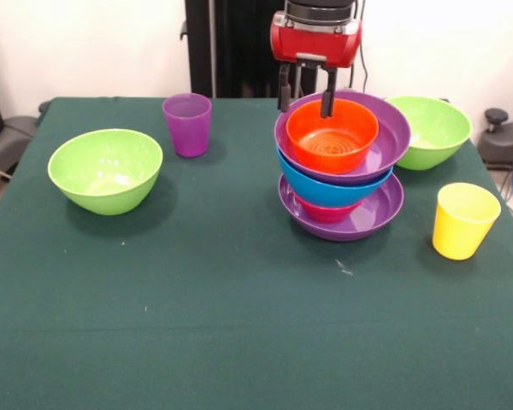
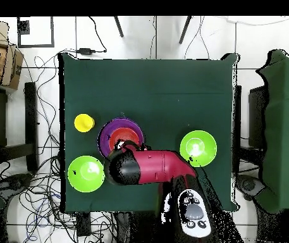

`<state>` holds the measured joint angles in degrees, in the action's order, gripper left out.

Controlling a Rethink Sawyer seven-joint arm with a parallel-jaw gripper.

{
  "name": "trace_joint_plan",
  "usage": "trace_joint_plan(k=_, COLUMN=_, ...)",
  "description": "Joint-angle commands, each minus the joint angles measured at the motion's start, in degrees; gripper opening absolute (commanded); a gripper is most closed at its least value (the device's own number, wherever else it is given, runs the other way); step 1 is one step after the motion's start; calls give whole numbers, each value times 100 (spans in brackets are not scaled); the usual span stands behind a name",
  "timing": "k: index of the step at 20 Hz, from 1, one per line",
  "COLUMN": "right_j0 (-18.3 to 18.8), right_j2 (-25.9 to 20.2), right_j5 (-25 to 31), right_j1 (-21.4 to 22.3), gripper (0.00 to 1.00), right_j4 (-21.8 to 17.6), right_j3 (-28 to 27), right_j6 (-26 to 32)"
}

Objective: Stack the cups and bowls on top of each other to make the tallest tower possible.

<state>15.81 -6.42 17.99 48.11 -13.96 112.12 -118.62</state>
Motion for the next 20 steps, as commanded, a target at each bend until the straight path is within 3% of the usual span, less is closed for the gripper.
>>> trace_joint_plan(k=1, right_j0=-121, right_j2=-62, right_j5=26, right_j1=-7, gripper=100, right_j4=1, right_j3=85, right_j6=-518)
trace_joint_plan(k=10, right_j0=52, right_j2=-190, right_j5=394, right_j1=167, gripper=100, right_j4=76, right_j3=3, right_j6=-279)
trace_joint_plan(k=15, right_j0=967, right_j2=-729, right_j5=891, right_j1=511, gripper=100, right_j4=156, right_j3=85, right_j6=560)
trace_joint_plan(k=20, right_j0=1730, right_j2=-1166, right_j5=1156, right_j1=607, gripper=100, right_j4=37, right_j3=90, right_j6=1041)
